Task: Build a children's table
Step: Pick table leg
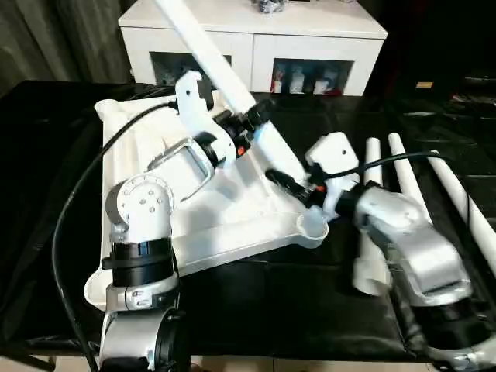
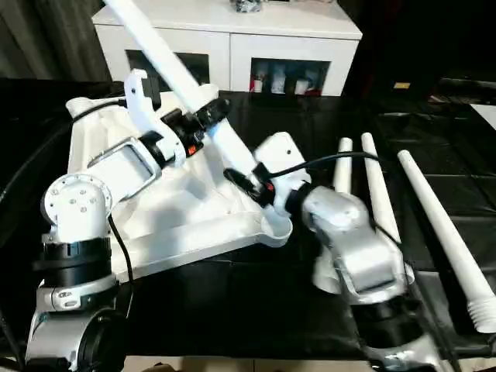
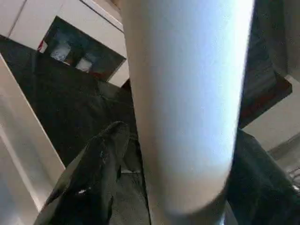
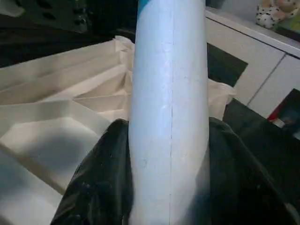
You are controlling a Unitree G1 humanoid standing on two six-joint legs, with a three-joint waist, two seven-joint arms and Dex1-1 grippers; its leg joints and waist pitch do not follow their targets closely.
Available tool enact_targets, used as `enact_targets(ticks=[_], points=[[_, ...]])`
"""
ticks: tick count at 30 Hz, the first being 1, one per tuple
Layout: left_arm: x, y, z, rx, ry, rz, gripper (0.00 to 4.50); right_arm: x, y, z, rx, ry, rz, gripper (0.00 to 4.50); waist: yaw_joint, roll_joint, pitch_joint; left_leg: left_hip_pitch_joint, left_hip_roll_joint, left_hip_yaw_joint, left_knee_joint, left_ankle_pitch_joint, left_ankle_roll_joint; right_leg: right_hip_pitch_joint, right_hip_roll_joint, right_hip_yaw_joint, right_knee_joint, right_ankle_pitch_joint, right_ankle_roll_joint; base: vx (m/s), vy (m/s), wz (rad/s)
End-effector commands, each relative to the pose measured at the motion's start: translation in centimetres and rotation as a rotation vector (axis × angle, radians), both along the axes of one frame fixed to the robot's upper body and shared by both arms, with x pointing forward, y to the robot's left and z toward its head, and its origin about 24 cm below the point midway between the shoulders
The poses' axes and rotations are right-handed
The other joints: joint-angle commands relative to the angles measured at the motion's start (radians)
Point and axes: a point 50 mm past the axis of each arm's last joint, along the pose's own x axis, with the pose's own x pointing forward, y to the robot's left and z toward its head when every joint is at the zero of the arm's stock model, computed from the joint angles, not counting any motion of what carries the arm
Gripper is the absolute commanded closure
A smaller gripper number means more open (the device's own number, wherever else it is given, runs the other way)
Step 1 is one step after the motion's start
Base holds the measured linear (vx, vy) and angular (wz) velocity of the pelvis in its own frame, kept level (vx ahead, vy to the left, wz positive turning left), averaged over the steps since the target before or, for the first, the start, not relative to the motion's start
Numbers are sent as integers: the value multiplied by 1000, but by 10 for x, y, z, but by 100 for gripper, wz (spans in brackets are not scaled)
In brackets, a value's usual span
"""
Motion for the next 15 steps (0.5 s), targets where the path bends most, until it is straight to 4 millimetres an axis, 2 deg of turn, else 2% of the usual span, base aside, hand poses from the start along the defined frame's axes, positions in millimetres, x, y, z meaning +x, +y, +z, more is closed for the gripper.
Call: enact_targets(ticks=[1, 3, 6, 9, 15], points=[[1, -2, 1, 14, 10, 2, 167, 3, -1, 7, 3, -47, -14, 266, -1, -9, -66, 9, 62, -23, -71, -40, 46, 52, -64, 47, -62, 10, -258, 0, 0, 0], [1, -2, 2, 8, 10, 1, 197, 3, -1, 7, 1, -51, -15, 266, -1, -10, -65, 8, 61, -22, -71, -54, 51, 53, -66, 48, -64, 4, -262, 0, 0, 0], [0, -4, 3, -16, 5, -12, 203, 4, -1, 5, -2, -52, -20, 266, -1, -9, -65, 9, 62, -22, -71, -65, 48, 52, -66, 47, -65, -15, -260, 0, 0, 0], [-2, -5, 4, -35, 2, -29, 240, 4, 0, 4, -5, -53, -20, 266, -1, -9, -65, 9, 62, -22, -71, -62, 48, 53, -65, 47, -64, -9, -260, 0, 0, 0], [-3, -6, 6, -51, -10, -50, 264, 4, 0, 2, -10, -52, -11, 266, -1, -10, -66, 9, 62, -21, -70, -51, 57, 53, -65, 47, -62, 9, -263, 0, 0, 0]])
